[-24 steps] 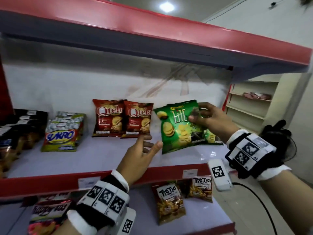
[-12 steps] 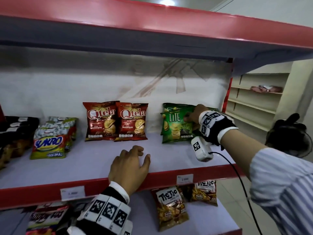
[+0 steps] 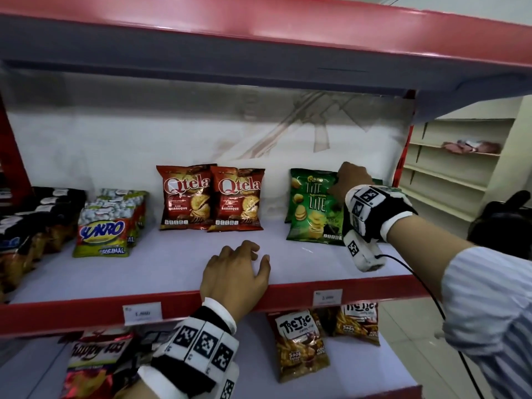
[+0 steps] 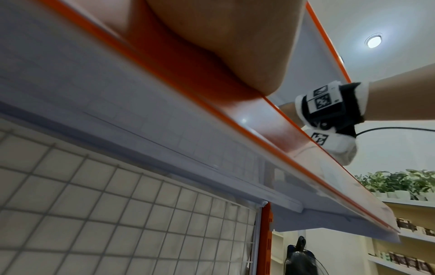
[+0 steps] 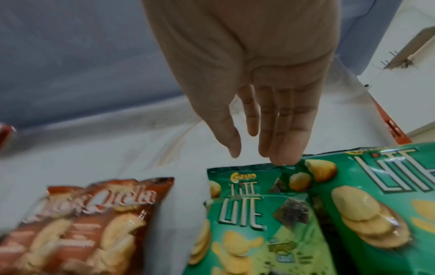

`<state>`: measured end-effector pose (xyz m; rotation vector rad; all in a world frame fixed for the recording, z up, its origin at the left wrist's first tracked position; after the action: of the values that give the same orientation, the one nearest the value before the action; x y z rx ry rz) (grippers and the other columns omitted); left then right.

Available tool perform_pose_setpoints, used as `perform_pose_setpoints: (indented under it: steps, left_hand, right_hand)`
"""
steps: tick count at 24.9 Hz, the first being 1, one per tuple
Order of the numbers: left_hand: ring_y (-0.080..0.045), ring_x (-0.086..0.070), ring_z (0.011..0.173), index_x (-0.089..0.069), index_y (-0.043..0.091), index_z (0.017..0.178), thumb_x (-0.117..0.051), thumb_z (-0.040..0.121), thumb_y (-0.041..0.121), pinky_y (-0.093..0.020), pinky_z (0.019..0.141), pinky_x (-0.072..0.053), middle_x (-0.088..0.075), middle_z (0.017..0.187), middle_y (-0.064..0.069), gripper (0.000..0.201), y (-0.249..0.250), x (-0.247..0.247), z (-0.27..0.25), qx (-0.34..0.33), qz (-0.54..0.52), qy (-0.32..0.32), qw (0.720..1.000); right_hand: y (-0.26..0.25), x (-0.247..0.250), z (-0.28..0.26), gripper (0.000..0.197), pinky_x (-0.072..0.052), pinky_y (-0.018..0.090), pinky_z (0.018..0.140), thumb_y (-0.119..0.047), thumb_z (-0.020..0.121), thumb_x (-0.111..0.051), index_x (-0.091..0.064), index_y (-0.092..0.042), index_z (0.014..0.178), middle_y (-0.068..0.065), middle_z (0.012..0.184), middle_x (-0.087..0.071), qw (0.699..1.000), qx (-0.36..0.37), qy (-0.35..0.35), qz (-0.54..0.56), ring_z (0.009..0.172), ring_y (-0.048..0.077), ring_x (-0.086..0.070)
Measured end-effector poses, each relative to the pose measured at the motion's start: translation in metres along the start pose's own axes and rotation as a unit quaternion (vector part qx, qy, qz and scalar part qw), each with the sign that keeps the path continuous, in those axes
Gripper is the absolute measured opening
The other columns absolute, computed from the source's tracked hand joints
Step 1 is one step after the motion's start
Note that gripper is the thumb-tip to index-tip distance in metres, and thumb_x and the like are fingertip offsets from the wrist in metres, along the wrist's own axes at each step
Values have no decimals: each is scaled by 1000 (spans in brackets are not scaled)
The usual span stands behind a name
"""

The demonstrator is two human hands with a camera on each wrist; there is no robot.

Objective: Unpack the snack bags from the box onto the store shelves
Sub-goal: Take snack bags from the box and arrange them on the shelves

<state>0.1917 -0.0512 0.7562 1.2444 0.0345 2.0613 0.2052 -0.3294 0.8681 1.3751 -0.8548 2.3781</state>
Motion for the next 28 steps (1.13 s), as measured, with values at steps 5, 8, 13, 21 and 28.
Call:
perform_pose_setpoints:
  steps: [5,8,13,21,28]
  left_hand:
    - [-19,-63,94,-61,30,112,-52,90,44,-29,76,-44,-71,97,12,28,4,8,-2,-17,-27,24,999]
    - [-22,-62,94,-65,23,107,-56,91,39,-34,85,-38,-71,92,9,25,13,15,-11,-64,-40,50,996]
    - [-27,-50,97,-69,16,92,-59,89,33,-40,84,-30,-62,95,-6,19,13,26,-79,-88,-63,223,969]
    - [-27,-50,97,-65,17,97,-47,90,37,-38,81,-32,-60,102,-3,28,-41,-117,-192,10,-153,-20,988]
    - [-32,-42,118,-54,9,116,-59,89,15,-37,100,-34,-52,124,-10,28,-136,-281,-289,98,-140,-217,961]
  right_hand:
    - [-10,34,-69,14,-48,27,73,-19,83,-64,-67,-10,94,9,89,-69,974,84,56,204,82,23,-63]
    - [-2,29,-120,7,-39,21,63,-18,85,-64,-68,-12,87,2,70,-62,954,118,68,268,71,17,-58]
    - [35,-16,-198,4,-46,26,59,-15,88,-64,-63,-14,85,-4,65,-56,894,132,80,421,61,10,-52]
    - [68,-165,-304,1,-41,16,59,-8,89,-62,-63,-8,89,-7,70,-57,873,134,-40,468,62,4,-52]
    - [128,-355,-378,13,-38,5,60,-10,88,-65,-61,-19,97,3,76,-58,890,46,-222,396,62,-5,-53]
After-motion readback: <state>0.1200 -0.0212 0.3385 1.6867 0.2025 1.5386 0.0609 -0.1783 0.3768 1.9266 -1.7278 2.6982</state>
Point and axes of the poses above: each hand's wrist, its own z-axis towards the middle knuckle, its own x-axis out of the back of the hand, y = z × x, the point moved 9 cm from there along z, towards the middle knuckle
